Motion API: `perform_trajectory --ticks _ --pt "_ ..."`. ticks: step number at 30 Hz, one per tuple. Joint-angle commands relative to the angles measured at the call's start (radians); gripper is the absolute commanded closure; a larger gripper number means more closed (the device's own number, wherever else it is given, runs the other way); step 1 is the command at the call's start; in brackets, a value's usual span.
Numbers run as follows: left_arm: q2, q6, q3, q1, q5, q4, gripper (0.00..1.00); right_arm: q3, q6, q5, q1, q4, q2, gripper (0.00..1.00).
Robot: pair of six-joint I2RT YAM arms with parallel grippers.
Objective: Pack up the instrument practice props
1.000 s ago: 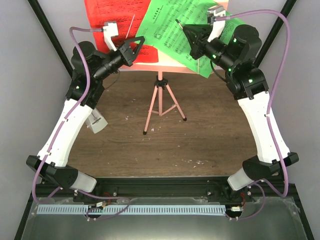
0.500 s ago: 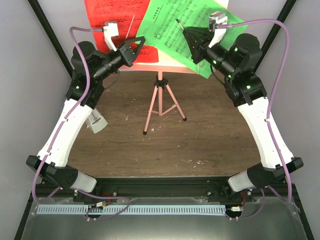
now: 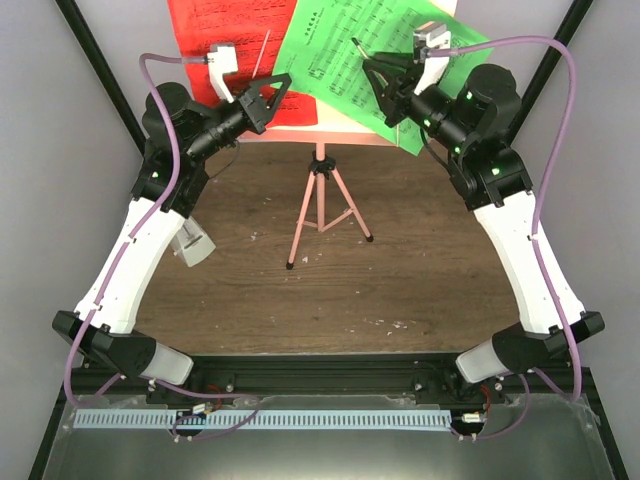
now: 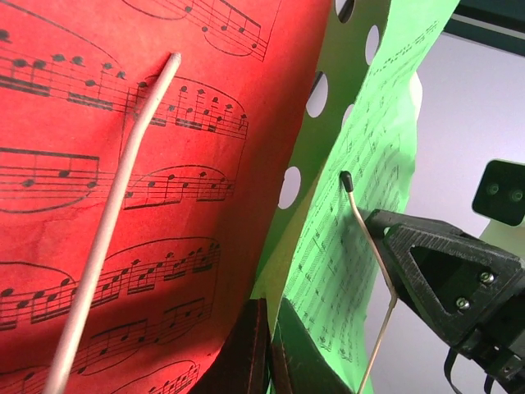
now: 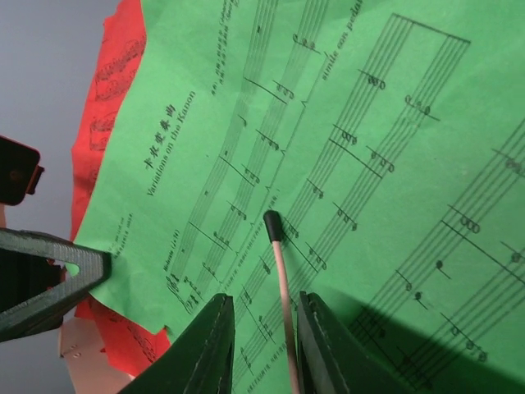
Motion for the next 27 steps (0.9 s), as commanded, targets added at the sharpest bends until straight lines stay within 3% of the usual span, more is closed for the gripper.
perform_trajectory --ticks 1,14,19,23,27 --pt "-0.008 0.006 0.021 -0.002 0.015 0.023 1.00 -0.046 -0.043 0.052 0.009 -0.051 -0.036 0.76" --pt "-0.009 0.017 0.023 -0.002 0.013 0.013 1.00 -0.157 -0.052 0.050 0.009 -0.042 -0.131 0.67" --pt "-0.008 0.010 0.023 -0.003 0.018 0.014 1.00 -0.177 -0.051 0.012 0.009 0.010 -0.126 0.77" --pt "-0.007 0.009 0.024 -0.002 0.025 0.011 1.00 -0.225 -0.060 -0.034 0.009 0.105 -0.142 0.99" --pt "-0.003 0.013 0.037 -0.002 0.036 -0.006 1.00 -0.334 -0.080 -0.057 0.009 0.223 -0.189 0.99"
